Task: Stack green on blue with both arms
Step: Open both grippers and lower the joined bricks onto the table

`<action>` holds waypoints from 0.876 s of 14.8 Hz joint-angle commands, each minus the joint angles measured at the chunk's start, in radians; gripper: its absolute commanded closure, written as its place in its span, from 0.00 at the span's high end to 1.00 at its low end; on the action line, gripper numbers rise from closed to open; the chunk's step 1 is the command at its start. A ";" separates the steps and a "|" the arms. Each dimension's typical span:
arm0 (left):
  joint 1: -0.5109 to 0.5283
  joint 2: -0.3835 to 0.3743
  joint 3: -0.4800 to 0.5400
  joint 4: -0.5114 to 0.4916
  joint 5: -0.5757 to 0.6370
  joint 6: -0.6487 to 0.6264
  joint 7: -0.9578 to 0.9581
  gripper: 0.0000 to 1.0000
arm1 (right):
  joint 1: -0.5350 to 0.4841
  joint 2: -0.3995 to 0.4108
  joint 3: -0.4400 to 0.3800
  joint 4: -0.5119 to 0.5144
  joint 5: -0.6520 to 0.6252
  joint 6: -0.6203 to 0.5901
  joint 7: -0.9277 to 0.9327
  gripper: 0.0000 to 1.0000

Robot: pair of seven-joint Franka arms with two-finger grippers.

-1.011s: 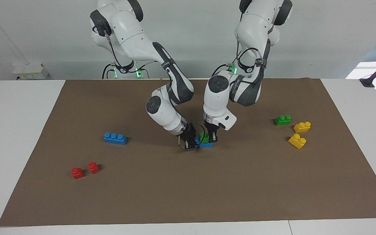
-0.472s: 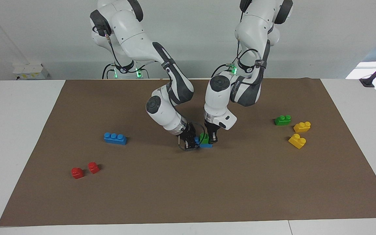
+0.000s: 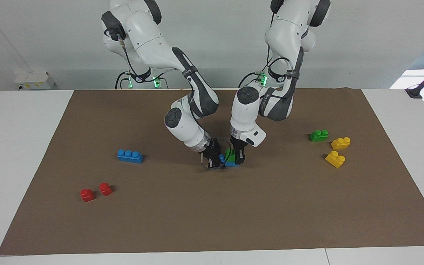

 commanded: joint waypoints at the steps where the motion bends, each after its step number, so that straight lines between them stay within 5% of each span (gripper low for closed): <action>1: -0.017 -0.009 0.005 -0.023 -0.019 -0.024 -0.002 1.00 | -0.016 0.010 -0.013 -0.048 -0.017 0.042 0.014 0.00; 2: -0.016 -0.020 0.005 -0.020 -0.019 -0.047 0.001 1.00 | -0.019 0.010 -0.013 -0.048 -0.017 0.042 0.011 0.00; 3: -0.011 -0.046 0.005 -0.026 -0.019 -0.063 0.005 1.00 | -0.020 0.010 -0.013 -0.048 -0.017 0.045 0.008 0.20; 5: 0.001 -0.093 0.003 -0.029 -0.020 -0.122 0.047 1.00 | -0.020 0.011 -0.013 -0.046 -0.017 0.045 0.008 0.79; 6: 0.007 -0.115 0.003 -0.029 -0.020 -0.152 0.056 1.00 | -0.020 0.011 -0.013 -0.045 -0.017 0.045 0.009 0.94; 13: 0.105 -0.280 0.003 -0.025 -0.089 -0.278 0.169 1.00 | -0.035 0.010 -0.013 -0.037 -0.017 0.029 0.009 1.00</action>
